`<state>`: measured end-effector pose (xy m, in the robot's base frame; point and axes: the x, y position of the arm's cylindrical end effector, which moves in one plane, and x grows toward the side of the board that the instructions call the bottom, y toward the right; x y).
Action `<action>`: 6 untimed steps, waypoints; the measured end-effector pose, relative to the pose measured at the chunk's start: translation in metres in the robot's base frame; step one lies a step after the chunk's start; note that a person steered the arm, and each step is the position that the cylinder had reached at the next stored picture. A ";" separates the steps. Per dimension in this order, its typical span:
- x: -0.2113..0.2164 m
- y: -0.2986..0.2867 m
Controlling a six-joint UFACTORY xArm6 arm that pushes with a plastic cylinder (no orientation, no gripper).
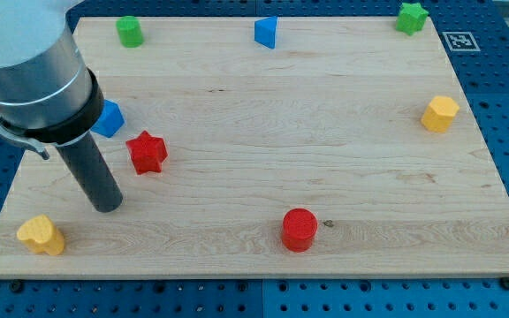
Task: Move the red star diagonally to the top left of the red circle
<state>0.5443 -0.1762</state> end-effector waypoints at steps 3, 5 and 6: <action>-0.010 0.008; -0.061 -0.014; -0.062 0.034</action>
